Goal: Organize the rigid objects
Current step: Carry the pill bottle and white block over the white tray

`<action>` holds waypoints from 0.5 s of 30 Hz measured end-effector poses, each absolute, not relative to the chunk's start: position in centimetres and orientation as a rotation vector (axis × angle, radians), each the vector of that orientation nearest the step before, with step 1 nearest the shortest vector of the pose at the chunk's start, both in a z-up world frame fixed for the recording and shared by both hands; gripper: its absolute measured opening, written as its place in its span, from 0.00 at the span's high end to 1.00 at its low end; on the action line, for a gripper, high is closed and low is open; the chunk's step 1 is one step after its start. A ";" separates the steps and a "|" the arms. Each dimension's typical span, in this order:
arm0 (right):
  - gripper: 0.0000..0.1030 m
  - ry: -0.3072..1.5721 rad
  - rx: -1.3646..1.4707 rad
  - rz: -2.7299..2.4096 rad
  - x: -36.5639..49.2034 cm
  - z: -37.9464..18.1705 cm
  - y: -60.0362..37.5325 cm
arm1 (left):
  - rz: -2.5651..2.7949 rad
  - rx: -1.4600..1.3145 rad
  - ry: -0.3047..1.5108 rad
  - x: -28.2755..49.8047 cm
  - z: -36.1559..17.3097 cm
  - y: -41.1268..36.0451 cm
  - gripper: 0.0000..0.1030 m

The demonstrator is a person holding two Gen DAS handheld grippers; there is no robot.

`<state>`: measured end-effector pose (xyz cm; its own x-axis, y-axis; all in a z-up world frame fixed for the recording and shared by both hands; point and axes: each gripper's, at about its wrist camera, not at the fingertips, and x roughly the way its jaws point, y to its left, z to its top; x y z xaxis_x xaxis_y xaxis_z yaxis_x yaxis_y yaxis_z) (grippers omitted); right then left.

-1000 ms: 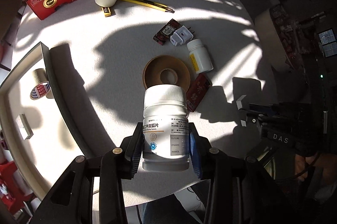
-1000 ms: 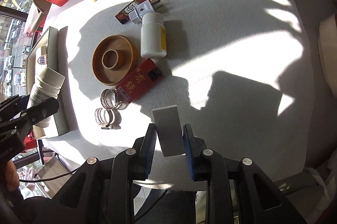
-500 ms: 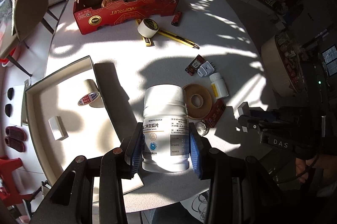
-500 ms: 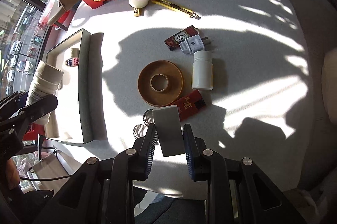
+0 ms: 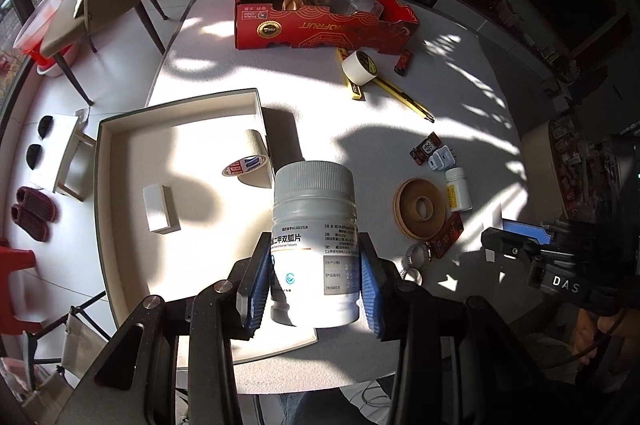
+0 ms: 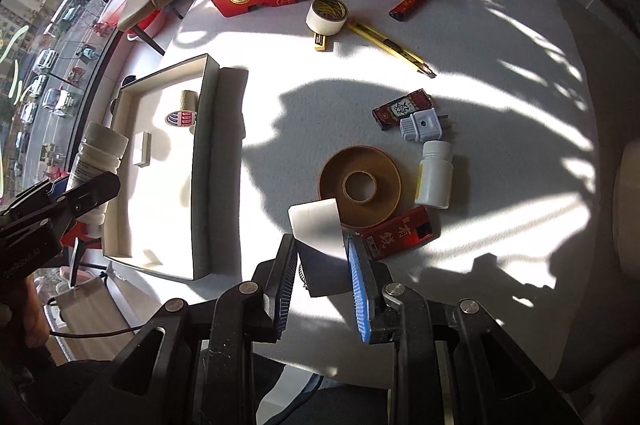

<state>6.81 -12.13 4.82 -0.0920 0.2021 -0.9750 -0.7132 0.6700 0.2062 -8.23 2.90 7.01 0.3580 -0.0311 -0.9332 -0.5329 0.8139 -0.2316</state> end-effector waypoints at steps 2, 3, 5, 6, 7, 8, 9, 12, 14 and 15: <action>0.74 1.462 -0.462 0.833 6.4 5.3 -11.1 | 0.376 -0.568 1.156 -8.9 7.2 3.5 0.58; 0.74 1.456 -0.469 0.846 6.2 5.5 -10.5 | 0.390 -0.574 1.144 -9.3 7.3 3.8 0.58; 0.74 1.447 -0.483 0.871 5.7 5.8 -9.3 | 0.414 -0.580 1.128 -10.0 7.5 4.3 0.58; 0.74 1.440 -0.493 0.887 5.4 6.0 -8.7 | 0.424 -0.584 1.124 -10.3 7.6 4.6 0.58; 0.74 1.435 -0.501 0.901 5.1 6.1 -8.0 | 0.437 -0.590 1.120 -10.7 7.6 4.8 0.58; 0.74 1.429 -0.509 0.916 4.8 6.2 -7.4 | 0.449 -0.597 1.119 -11.1 7.5 5.1 0.58; 0.74 1.422 -0.517 0.930 4.4 6.4 -6.9 | 0.462 -0.605 1.118 -11.5 7.4 5.4 0.58; 0.73 1.413 -0.532 0.971 3.5 6.7 -5.4 | 0.503 -0.624 1.114 -12.7 7.2 6.2 0.58; 0.73 1.412 -0.543 0.993 2.9 6.7 -4.6 | 0.524 -0.635 1.112 -13.3 7.0 6.6 0.58; 0.73 1.412 -0.547 1.002 2.6 6.7 -4.2 | 0.532 -0.642 1.111 -13.7 6.9 6.9 0.58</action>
